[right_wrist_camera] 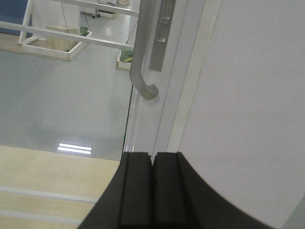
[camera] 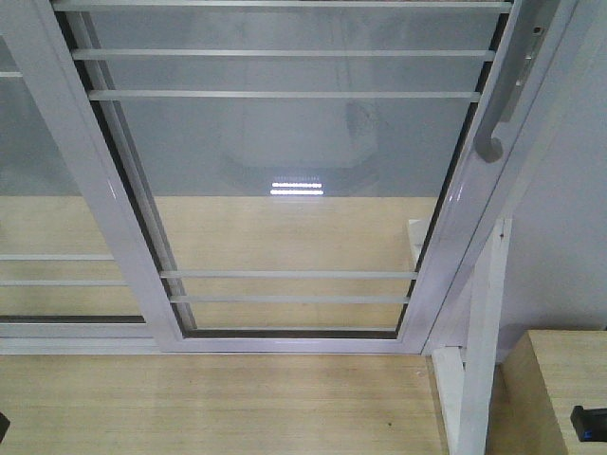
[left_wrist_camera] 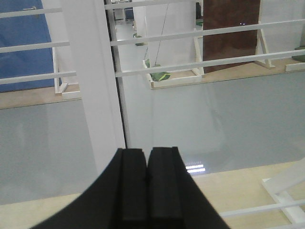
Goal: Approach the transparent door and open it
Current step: 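Creep the base closer and align it facing the door handle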
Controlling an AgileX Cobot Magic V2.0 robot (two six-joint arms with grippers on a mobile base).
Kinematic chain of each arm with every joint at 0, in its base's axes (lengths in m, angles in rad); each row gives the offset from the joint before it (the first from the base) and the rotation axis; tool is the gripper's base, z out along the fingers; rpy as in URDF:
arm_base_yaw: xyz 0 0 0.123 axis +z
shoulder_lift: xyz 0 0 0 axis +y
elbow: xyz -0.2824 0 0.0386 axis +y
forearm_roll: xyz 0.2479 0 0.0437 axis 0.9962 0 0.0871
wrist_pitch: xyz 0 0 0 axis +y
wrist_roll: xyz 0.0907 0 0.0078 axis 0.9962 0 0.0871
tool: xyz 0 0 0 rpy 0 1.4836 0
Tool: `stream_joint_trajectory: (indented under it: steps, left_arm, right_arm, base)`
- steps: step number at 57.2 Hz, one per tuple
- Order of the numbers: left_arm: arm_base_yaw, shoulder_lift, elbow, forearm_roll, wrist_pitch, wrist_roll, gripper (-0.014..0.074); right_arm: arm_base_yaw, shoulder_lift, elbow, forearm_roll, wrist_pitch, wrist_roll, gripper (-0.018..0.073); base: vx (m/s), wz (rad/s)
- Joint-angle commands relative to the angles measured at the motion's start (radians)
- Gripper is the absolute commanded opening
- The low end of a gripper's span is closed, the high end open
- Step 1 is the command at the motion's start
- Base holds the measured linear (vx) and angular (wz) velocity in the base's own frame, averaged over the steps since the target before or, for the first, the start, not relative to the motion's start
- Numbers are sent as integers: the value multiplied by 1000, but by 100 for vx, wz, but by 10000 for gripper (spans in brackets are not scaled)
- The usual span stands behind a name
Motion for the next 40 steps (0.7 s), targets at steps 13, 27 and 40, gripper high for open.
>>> stream_joint_trajectory:
  steps: [13,27,40]
  left_arm:
    - [0,24,7,-8,-88,-4,3]
    - [0,24,7,-8,-105,-4,3]
    - [0,24,7,-8,-179,-6,3]
  right_arm:
    - [-4,8,2,162,-117,38,-1]
    - [-4,8,2,194,-181,38,-1]
    - [-4,8,2,192,-301,31,-1]
  base:
    - [0,0]
    - [0,0]
    - [0,0]
